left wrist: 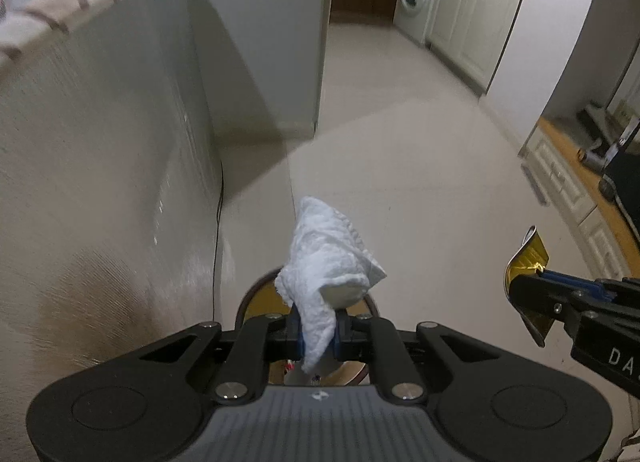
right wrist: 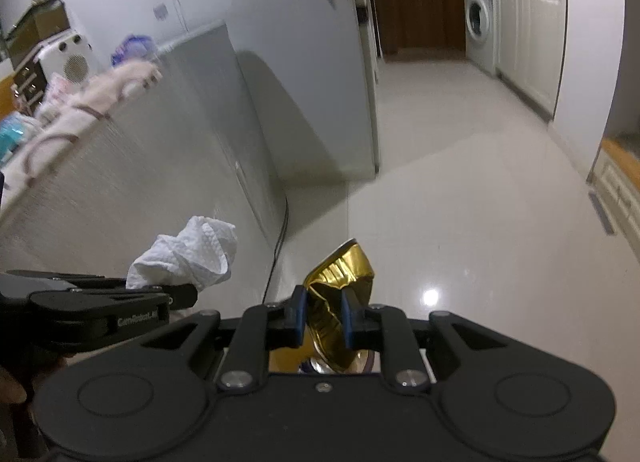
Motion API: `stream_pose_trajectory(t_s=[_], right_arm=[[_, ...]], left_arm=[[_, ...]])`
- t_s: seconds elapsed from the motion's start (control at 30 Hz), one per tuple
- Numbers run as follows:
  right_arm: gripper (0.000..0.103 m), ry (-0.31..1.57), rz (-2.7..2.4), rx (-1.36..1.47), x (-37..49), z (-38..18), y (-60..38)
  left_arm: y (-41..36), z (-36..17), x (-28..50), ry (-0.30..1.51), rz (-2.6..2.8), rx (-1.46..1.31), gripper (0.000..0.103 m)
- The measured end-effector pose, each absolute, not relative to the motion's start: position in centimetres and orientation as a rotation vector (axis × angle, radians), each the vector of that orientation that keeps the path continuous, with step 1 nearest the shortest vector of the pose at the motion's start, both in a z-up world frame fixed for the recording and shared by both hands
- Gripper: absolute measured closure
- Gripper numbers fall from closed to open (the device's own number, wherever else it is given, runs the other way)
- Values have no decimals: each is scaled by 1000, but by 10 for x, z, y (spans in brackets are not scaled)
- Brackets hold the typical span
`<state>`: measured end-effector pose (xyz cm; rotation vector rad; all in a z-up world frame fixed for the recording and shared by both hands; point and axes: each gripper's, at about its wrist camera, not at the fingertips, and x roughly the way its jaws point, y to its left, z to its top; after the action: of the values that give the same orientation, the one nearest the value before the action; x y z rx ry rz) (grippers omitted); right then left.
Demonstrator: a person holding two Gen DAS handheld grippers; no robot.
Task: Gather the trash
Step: 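Carry the tissue and gold wrapper with both tools over the yellow bin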
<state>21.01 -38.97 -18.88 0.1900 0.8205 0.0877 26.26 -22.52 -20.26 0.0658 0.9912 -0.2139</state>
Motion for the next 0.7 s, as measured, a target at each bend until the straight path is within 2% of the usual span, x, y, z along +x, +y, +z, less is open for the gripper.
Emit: stream_pose_trajectory(t_s=[0.7], right_arm=[[85, 1107, 134, 292, 316, -350, -346]], left_arm=[[-195, -367, 358, 1291, -168, 43, 90]])
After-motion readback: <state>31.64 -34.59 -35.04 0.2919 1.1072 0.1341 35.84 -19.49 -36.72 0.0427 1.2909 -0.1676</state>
